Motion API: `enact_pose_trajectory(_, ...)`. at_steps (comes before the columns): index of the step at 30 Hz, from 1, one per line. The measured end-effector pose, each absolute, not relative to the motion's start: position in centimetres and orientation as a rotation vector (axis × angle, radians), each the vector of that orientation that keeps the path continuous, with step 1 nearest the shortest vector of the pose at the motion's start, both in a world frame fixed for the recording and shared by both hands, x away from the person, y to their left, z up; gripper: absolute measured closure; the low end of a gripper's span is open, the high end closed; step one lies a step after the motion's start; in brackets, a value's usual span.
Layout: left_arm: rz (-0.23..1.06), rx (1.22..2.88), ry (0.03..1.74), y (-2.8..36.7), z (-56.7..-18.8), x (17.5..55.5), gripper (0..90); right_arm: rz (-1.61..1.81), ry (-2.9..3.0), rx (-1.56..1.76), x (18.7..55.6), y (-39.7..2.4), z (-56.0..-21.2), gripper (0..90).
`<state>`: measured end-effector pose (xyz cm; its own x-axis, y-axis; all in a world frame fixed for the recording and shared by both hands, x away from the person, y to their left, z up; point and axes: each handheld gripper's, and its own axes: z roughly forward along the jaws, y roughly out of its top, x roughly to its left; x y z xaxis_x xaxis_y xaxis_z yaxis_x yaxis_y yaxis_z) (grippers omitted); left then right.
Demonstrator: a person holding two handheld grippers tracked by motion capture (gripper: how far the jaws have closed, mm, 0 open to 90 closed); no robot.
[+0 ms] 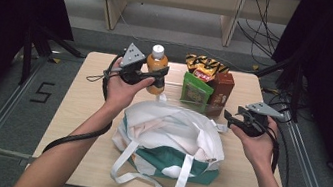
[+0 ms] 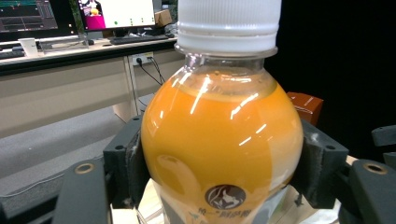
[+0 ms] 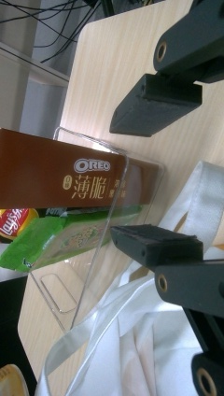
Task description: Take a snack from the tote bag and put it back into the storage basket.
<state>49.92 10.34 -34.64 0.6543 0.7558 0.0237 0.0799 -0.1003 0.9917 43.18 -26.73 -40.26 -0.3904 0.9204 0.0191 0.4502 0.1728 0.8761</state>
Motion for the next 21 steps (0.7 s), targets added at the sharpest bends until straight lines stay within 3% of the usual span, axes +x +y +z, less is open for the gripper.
enact_pose_trajectory(21,0.646,1.604,0.723,9.2,-35.3,52.5,30.3,1.17,1.913,1.301,43.2,-27.0,-40.7,44.0)
